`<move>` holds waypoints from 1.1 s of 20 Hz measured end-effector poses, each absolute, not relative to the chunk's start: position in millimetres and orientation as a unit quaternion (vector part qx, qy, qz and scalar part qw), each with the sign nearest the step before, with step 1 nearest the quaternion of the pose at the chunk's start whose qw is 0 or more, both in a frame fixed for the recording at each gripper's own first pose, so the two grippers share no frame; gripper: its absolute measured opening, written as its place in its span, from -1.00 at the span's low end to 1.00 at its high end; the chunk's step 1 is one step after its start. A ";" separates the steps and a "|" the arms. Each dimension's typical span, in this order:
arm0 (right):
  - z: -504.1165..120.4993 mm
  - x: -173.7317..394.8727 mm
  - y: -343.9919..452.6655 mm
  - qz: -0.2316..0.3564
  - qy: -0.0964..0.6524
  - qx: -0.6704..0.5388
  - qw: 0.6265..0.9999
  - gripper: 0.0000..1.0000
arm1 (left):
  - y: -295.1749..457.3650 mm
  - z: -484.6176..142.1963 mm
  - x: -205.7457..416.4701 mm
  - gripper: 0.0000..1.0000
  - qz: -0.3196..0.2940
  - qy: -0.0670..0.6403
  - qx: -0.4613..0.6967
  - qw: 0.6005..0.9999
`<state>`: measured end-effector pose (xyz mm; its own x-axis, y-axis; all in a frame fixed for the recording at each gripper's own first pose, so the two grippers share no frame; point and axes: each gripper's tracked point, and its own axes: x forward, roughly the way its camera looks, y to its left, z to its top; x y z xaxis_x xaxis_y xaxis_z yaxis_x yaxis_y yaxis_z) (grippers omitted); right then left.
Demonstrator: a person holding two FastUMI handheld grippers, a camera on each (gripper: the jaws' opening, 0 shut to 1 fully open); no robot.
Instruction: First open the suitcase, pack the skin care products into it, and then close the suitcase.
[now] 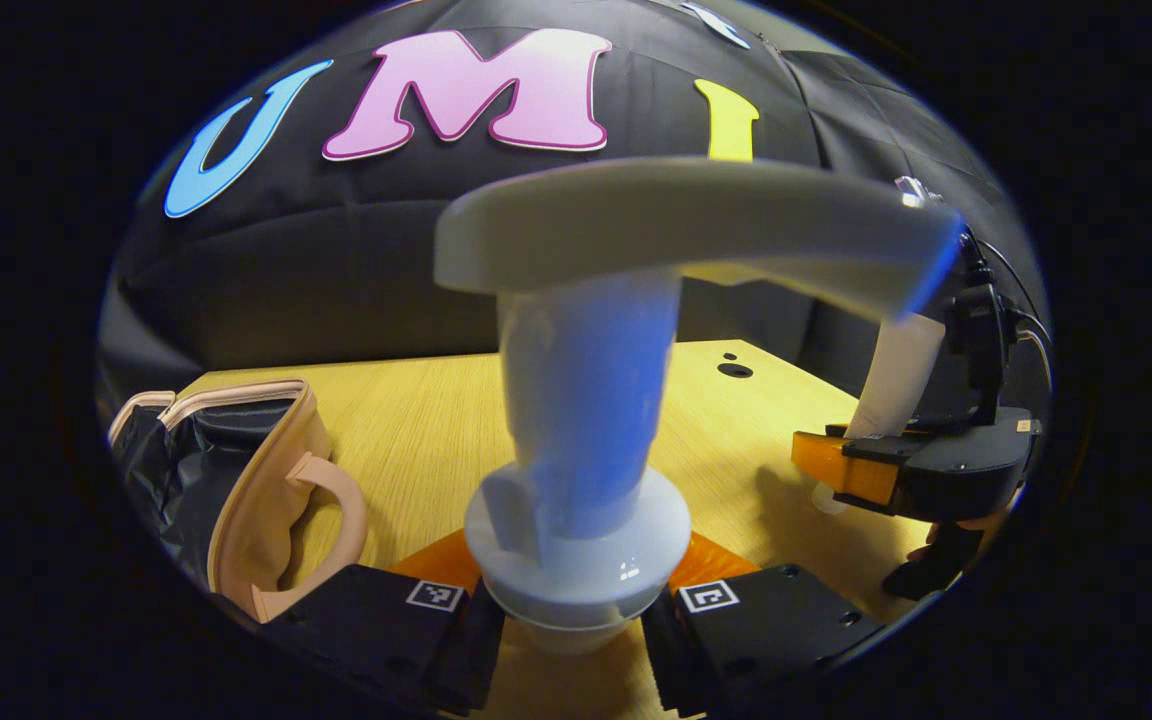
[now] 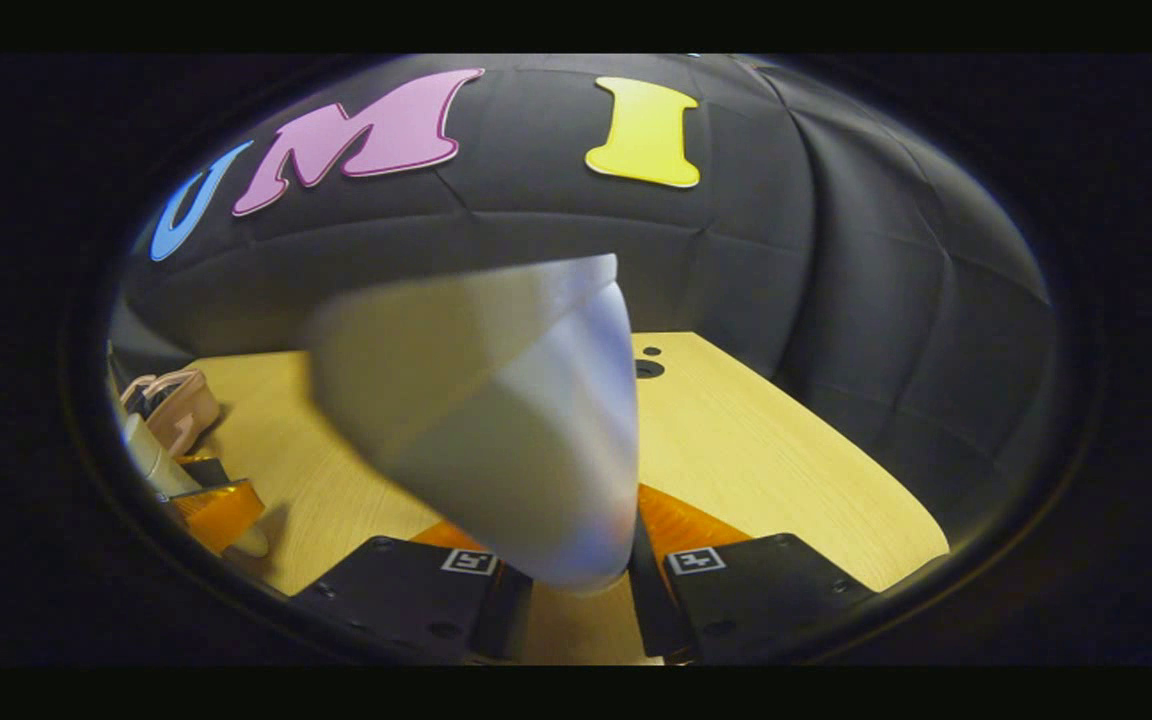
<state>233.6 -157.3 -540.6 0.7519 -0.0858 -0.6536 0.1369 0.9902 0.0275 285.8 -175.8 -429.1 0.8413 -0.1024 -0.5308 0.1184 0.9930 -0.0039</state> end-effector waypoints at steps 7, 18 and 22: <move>-509.4 237.6 -148.7 -0.027 0.305 0.013 0.952 -0.17 | -173.5 -424.2 282.3 0.27 -0.051 0.271 -0.014 0.961; -360.3 213.2 -96.9 0.032 0.242 -0.011 0.970 -0.28 | -133.4 -275.2 245.6 0.26 -0.059 0.212 -0.037 0.975; -290.3 197.7 -1.2 0.098 0.219 0.018 0.971 -0.28 | -10.4 -240.9 231.0 0.26 -0.018 0.225 -0.031 0.974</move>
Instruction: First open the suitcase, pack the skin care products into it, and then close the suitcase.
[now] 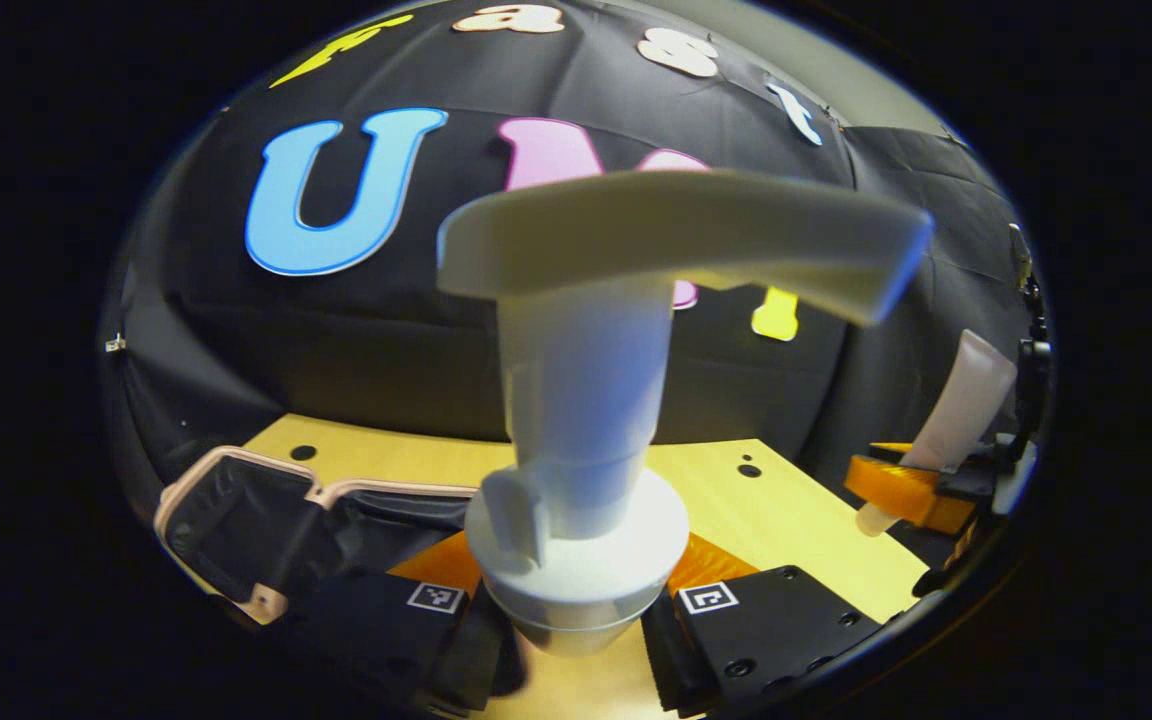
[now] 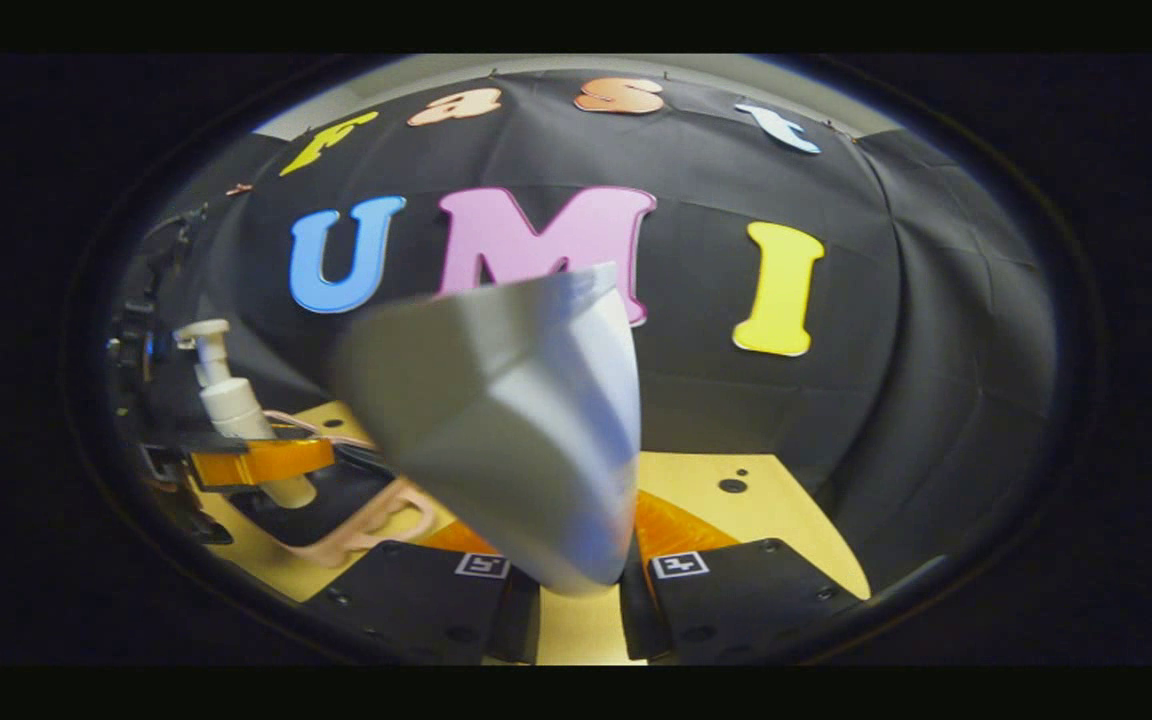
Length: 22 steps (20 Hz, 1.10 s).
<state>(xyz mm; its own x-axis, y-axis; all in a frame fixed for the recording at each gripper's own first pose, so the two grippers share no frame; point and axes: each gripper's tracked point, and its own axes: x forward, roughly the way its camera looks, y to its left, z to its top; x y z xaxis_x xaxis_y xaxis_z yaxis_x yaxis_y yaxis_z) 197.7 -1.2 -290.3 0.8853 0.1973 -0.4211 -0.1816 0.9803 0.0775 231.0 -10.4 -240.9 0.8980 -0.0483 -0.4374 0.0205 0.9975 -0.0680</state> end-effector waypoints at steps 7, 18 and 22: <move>-275.8 164.6 149.0 0.189 0.223 0.052 0.955 -0.28 | 109.0 -362.4 226.3 0.27 0.011 0.398 -0.076 0.914; -280.3 163.7 203.4 0.215 0.239 0.077 0.944 -0.28 | 119.0 -428.2 216.1 0.27 0.043 0.594 -0.105 0.797; -291.4 171.2 206.6 0.208 0.253 0.078 0.941 -0.29 | 125.4 -423.7 208.7 0.32 0.061 0.604 -0.095 0.789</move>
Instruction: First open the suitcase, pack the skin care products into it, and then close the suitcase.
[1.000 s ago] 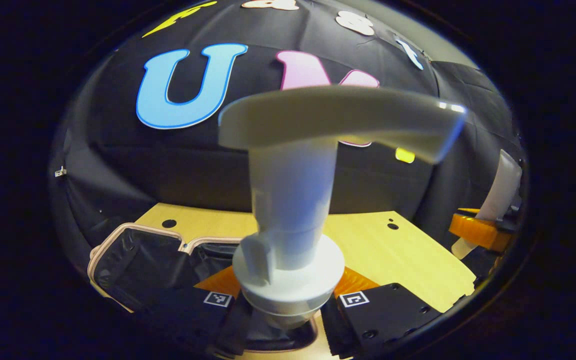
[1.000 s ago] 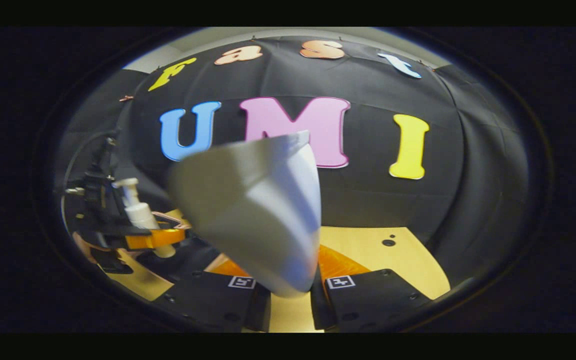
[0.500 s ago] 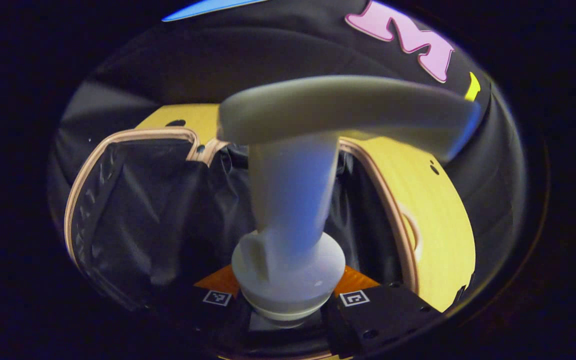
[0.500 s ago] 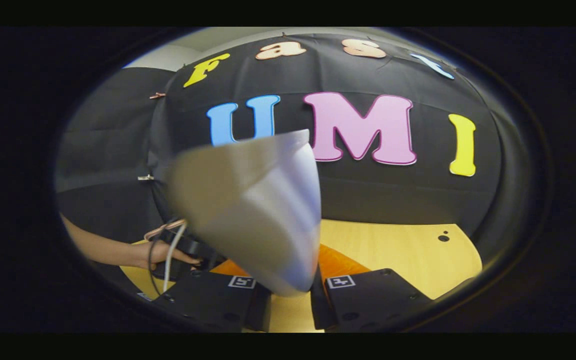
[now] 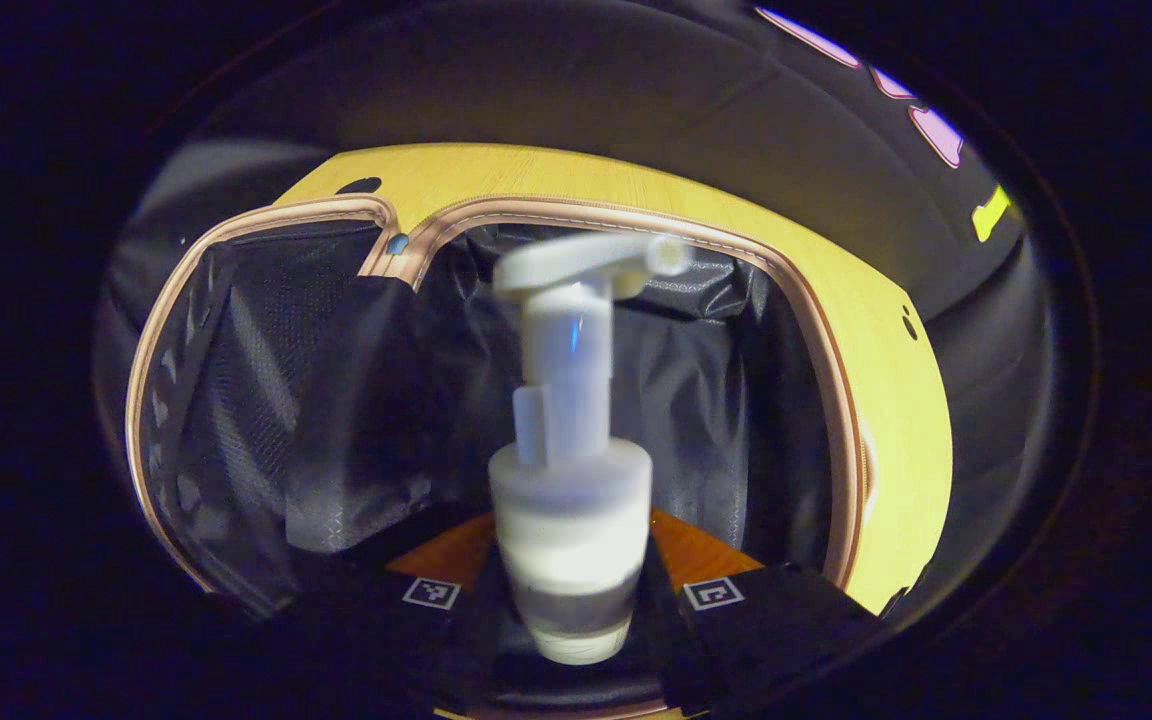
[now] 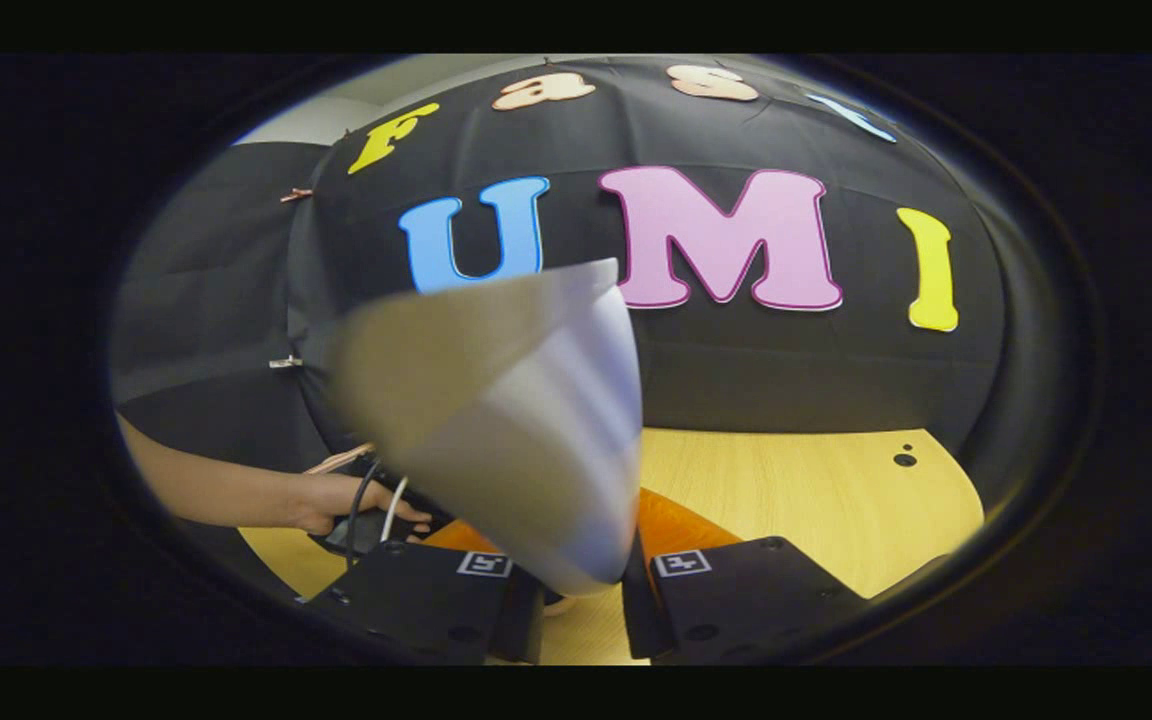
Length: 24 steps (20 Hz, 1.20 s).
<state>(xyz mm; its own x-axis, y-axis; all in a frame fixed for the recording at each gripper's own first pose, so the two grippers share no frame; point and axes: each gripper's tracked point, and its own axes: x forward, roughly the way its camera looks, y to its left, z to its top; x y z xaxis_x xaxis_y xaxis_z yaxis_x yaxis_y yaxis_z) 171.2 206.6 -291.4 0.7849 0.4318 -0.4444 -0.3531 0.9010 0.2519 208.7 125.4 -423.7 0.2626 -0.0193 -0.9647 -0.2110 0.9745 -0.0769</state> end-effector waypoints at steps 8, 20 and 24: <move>-306.9 180.0 236.5 0.210 0.287 0.081 0.931 -0.29 | 151.8 -333.8 204.9 0.79 0.094 0.458 -0.117 0.876; -390.7 200.7 293.5 0.192 0.387 0.056 0.900 -0.28 | 188.7 -306.0 90.0 0.83 0.126 0.413 -0.180 0.884; -433.8 178.1 307.8 0.186 0.457 0.053 0.868 -0.28 | 185.3 -282.9 74.4 0.84 0.113 0.391 -0.177 0.896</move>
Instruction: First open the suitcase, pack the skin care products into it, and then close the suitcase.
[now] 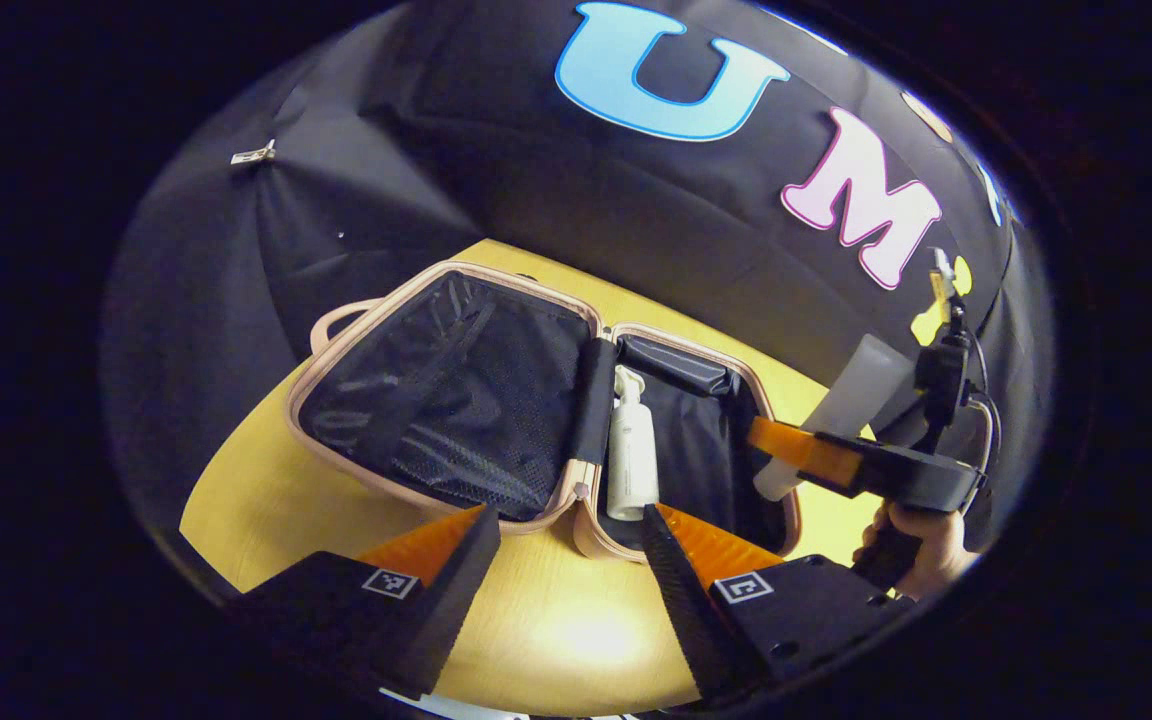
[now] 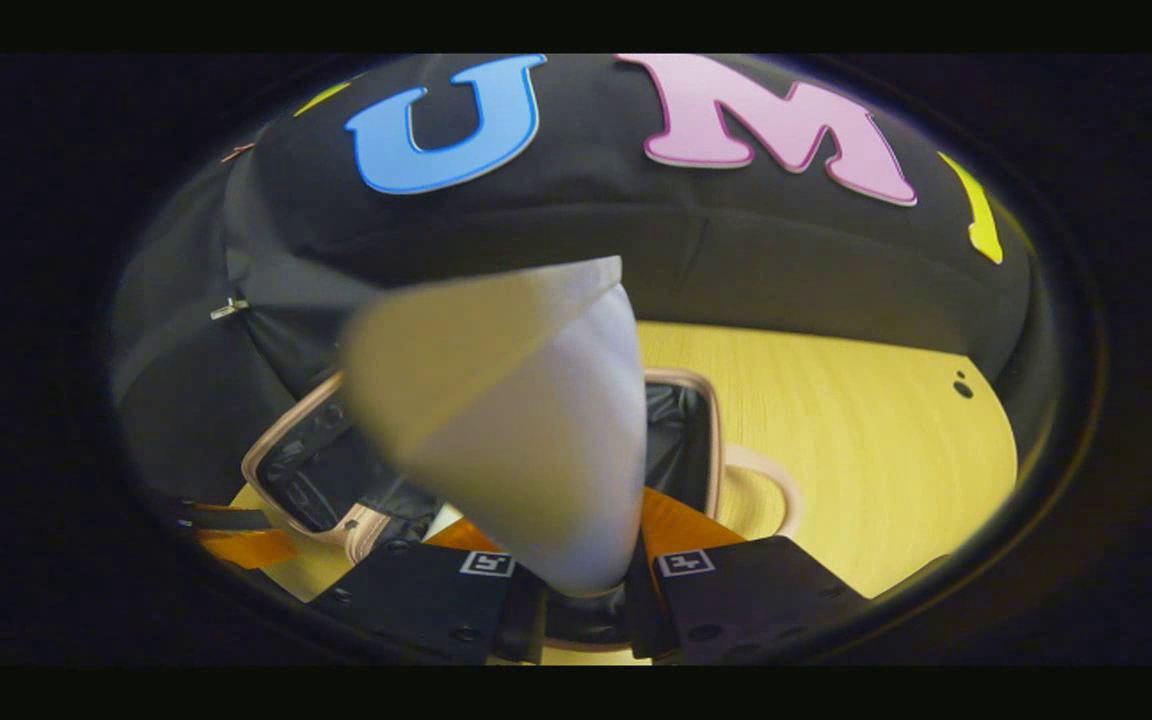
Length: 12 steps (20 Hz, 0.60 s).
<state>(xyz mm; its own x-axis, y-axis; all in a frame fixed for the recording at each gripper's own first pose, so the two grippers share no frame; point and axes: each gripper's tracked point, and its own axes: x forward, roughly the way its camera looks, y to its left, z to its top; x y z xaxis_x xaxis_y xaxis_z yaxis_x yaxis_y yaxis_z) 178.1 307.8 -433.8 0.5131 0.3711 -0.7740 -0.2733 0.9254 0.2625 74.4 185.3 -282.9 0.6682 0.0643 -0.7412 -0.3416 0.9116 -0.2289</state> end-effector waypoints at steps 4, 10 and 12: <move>-477.1 159.9 320.6 0.173 0.528 0.049 0.830 -0.29 | 179.1 -271.3 64.7 0.83 0.088 0.395 -0.167 0.899; -512.1 153.0 328.9 0.127 0.601 0.079 0.785 -0.27 | 189.6 -264.2 64.2 0.83 0.091 0.388 -0.181 0.899; -517.4 158.9 330.4 0.117 0.606 0.084 0.782 -0.22 | 201.1 -265.5 65.3 0.83 0.104 0.385 -0.181 0.899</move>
<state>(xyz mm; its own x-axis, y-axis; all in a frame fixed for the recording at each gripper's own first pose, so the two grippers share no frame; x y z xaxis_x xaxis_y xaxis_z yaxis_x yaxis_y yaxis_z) 158.9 330.4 -517.4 0.2387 0.2848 -0.9284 -0.0807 0.9585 0.2733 65.3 201.1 -265.5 0.6823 0.0473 -0.7296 -0.3257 0.9131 -0.2454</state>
